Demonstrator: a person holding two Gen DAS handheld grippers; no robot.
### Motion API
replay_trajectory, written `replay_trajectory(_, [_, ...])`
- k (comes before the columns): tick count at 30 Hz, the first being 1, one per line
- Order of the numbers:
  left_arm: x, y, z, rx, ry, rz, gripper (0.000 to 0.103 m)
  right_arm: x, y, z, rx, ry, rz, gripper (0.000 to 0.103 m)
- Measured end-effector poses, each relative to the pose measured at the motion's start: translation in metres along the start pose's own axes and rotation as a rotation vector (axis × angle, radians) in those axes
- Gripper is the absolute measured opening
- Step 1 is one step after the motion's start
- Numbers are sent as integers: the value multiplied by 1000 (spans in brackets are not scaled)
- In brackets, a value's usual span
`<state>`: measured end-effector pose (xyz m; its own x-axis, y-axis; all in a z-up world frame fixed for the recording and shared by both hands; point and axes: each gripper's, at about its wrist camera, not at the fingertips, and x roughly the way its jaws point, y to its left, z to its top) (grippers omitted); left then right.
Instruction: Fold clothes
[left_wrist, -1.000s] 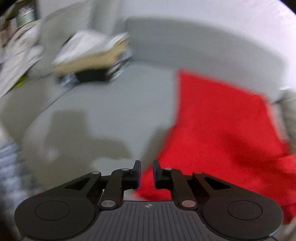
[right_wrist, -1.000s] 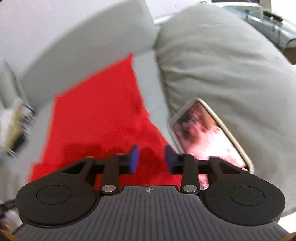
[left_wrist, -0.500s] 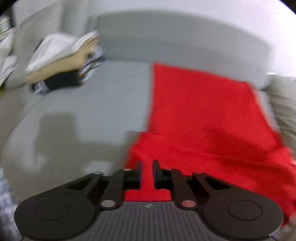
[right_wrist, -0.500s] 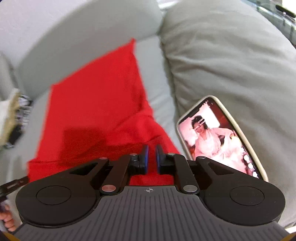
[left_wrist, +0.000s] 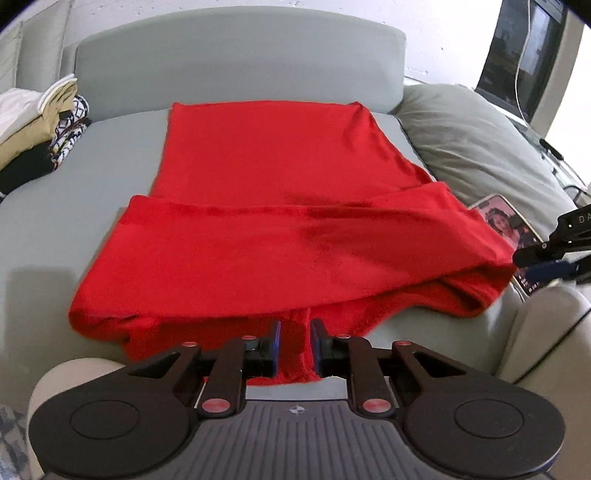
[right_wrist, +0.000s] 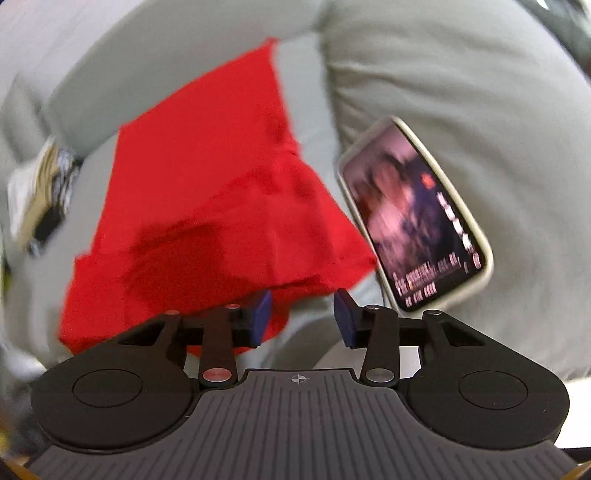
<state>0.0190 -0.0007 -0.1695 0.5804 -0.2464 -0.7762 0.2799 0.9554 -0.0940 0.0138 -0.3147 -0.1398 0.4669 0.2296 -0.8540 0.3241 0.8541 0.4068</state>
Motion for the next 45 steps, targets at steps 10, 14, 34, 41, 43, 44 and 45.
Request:
replay_trajectory(10, [8,9,-7,-27,20,-6,19,30,-26,12,236,15,49,7])
replay_trajectory(14, [8,1,-4,54,63,14,19,28,-2,0,23,-68,-127,6])
replay_trajectory(34, [-22,7,16,74,125,-76,18,18,73,-43,-420,99,-137,19])
replay_trajectory(41, [-77,46,105,-28,-114,-93,37,-80,84,18,-292,-261,89,61])
replay_trajectory(43, [-80,60,133,-73,-153,-86,40,-95,87,45,-248,-308,116,62])
replay_trajectory(44, [-77,66,145,-96,-155,-75,40,-94,90,58,-242,-313,108,62])
replay_trajectory(45, [-72,72,158,-108,-158,-62,40,-93,93,70,-237,-317,99,62])
